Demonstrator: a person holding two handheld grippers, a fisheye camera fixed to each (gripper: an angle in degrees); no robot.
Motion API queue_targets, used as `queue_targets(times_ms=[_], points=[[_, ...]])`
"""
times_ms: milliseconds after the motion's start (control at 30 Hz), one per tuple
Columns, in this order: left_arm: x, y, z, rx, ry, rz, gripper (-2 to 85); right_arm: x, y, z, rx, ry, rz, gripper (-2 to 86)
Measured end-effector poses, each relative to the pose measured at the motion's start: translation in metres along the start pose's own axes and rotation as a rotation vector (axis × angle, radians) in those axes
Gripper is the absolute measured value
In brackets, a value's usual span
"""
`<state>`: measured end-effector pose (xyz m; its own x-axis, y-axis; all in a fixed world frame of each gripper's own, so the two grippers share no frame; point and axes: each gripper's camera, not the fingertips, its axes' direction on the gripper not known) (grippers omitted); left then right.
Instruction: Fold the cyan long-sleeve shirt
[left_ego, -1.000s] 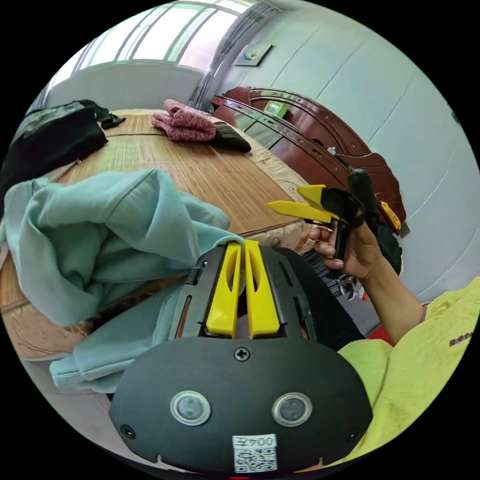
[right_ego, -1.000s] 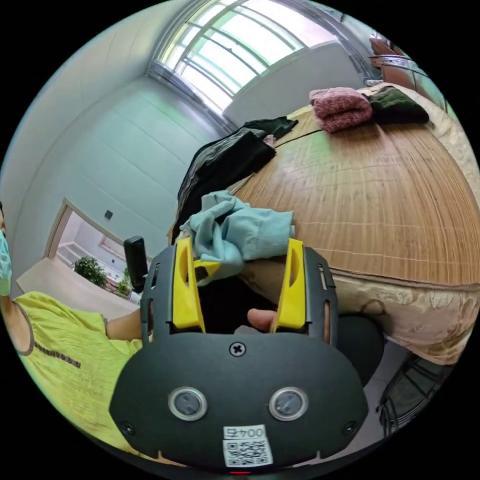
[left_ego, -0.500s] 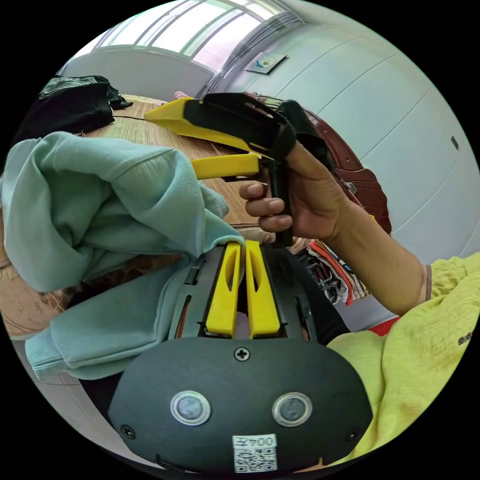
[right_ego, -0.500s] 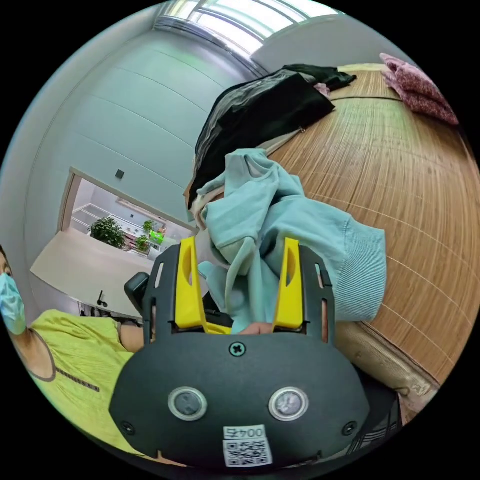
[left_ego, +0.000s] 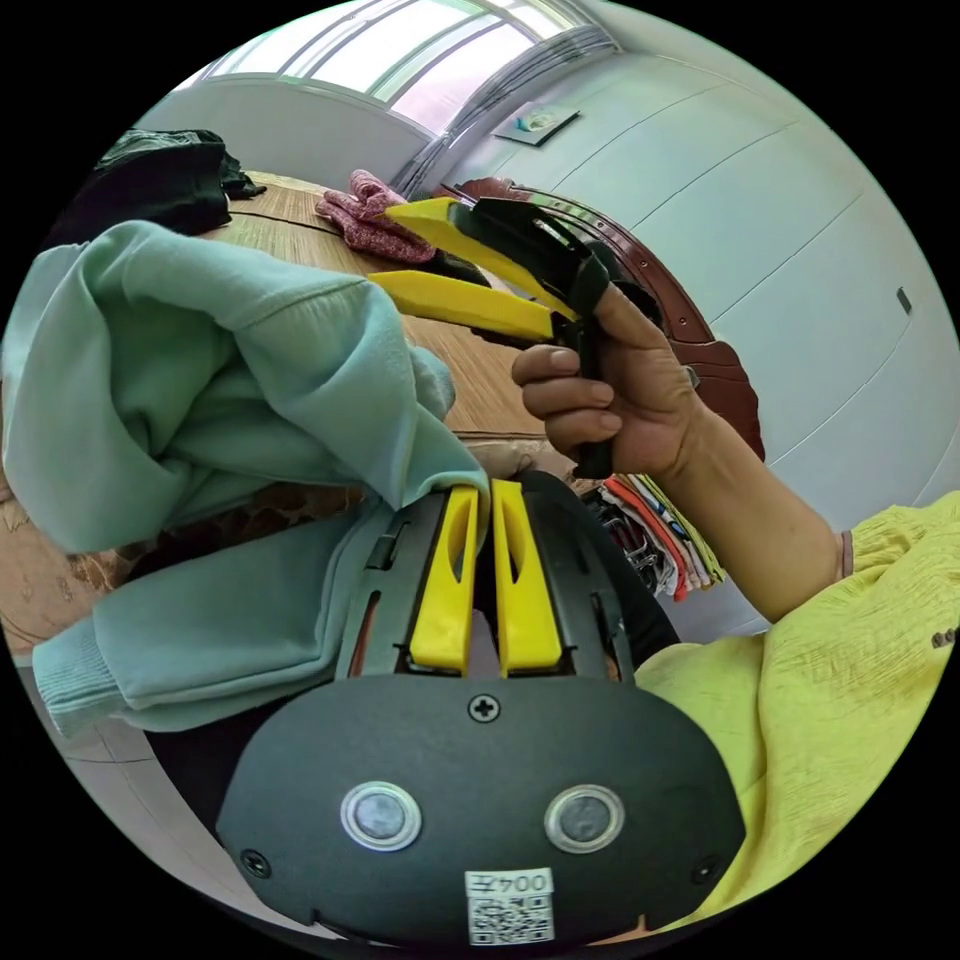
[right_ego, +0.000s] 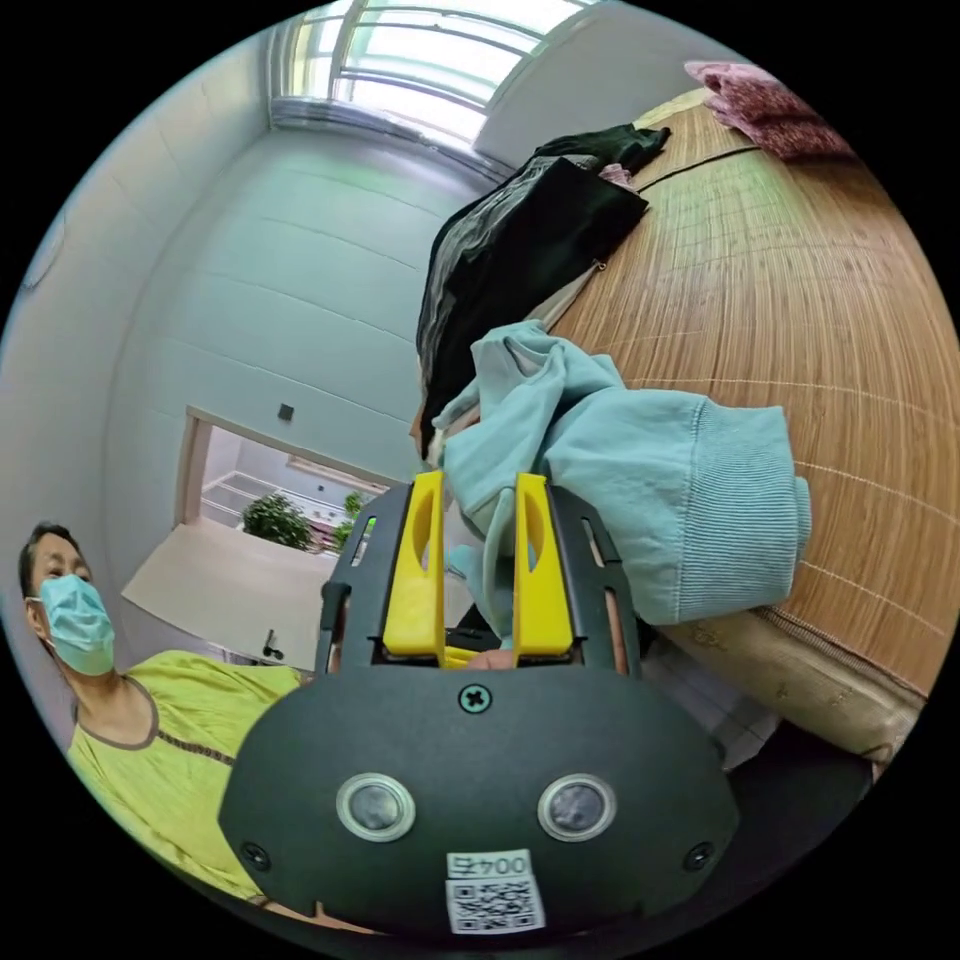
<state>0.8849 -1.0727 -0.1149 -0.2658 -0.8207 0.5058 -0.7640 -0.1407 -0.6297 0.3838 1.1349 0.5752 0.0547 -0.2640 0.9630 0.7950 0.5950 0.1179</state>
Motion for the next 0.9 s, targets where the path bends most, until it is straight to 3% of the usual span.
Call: queue_targets(times_ms=[333,533,633,767,900], points=[[0.002,-0.027,0.006,-0.020,-0.002,0.010,4.2,0.002,-0.029,0.023,-0.141,0.045,0.001,11.0],[0.018,-0.044,0.009,-0.041,-0.020,0.057,6.3,-0.007,-0.040,0.025,-0.162,-0.024,-0.001,4.4],[0.029,-0.053,0.006,-0.051,0.016,0.098,7.7,-0.018,-0.038,-0.003,-0.050,-0.016,0.002,4.0],[0.057,-0.067,-0.019,-0.096,0.232,0.288,7.3,-0.013,-0.021,-0.065,0.136,-0.158,0.064,3.9],[0.075,-0.070,-0.054,-0.073,0.171,0.339,6.9,-0.006,0.021,-0.138,0.177,0.030,0.058,3.9]])
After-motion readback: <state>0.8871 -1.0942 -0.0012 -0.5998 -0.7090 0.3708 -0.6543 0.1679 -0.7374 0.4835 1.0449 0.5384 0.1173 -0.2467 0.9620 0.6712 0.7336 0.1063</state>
